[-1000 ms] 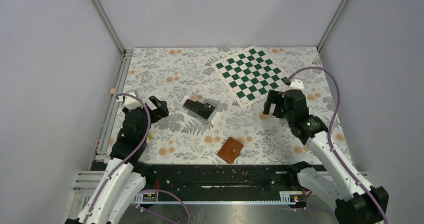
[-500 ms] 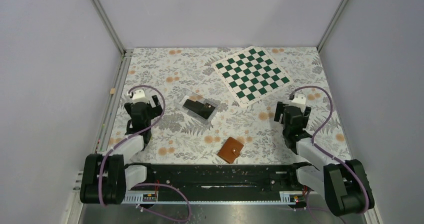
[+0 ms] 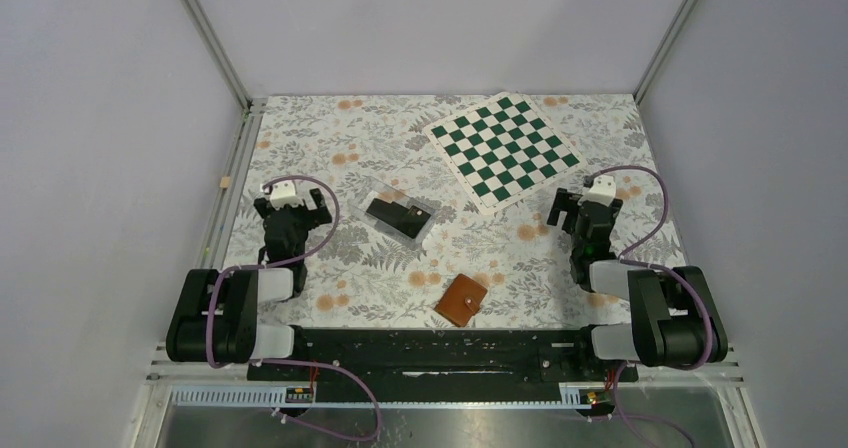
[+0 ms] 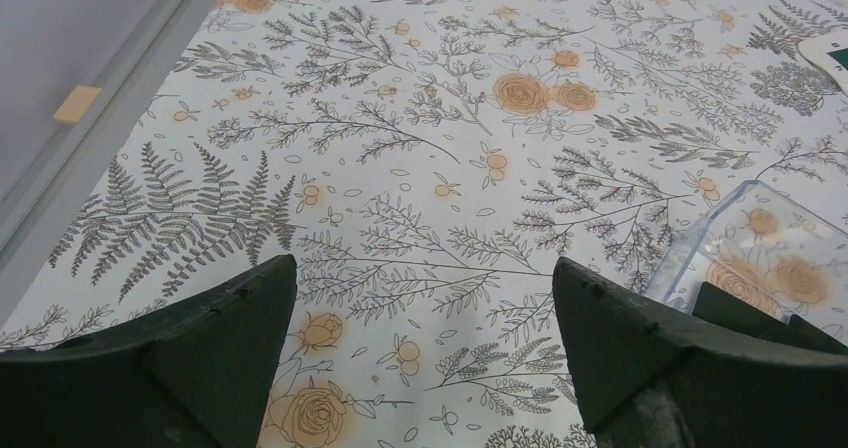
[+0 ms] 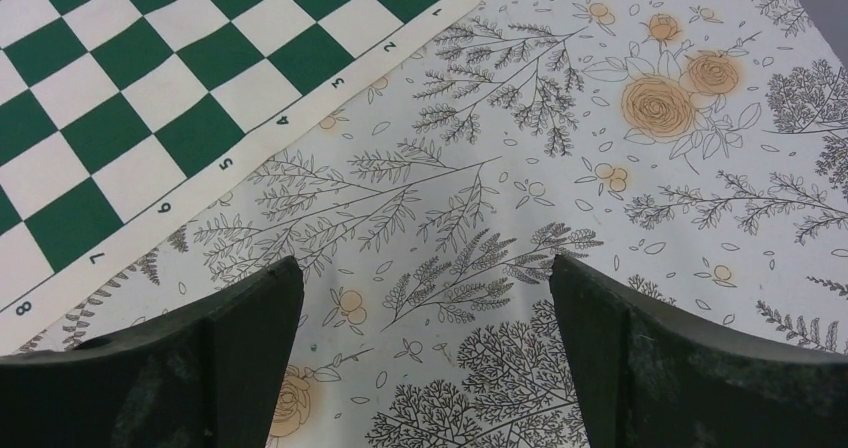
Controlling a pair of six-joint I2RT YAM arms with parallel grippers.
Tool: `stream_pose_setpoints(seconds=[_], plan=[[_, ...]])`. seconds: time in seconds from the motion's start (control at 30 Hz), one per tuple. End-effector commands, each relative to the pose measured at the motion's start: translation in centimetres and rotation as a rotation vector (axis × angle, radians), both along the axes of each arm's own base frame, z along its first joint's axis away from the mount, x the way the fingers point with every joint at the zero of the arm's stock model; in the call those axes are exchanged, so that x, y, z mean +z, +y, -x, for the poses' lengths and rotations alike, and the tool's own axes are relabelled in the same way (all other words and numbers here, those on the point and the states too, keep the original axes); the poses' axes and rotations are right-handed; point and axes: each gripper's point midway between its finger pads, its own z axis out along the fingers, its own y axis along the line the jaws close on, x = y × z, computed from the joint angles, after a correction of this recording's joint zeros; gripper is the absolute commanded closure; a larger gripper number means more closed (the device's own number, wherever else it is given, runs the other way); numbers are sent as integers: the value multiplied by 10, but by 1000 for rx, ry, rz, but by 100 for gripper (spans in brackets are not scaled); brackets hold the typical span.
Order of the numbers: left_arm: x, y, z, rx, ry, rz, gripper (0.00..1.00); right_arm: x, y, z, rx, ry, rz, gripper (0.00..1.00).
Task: Put the credit cards into the card holder
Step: Reset both arms
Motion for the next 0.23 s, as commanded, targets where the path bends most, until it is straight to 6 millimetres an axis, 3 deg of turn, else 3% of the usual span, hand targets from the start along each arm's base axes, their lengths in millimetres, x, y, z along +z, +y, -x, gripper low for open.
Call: stream_pose_setpoints(seconds=[0.0, 0.2], plan=[[31, -7, -13, -42, -109, -21, 1, 33, -1, -15, -7, -167, -12, 1], [30, -24, -16, -149, -91, -57, 1, 32, 0, -14, -1, -154, -10, 1]])
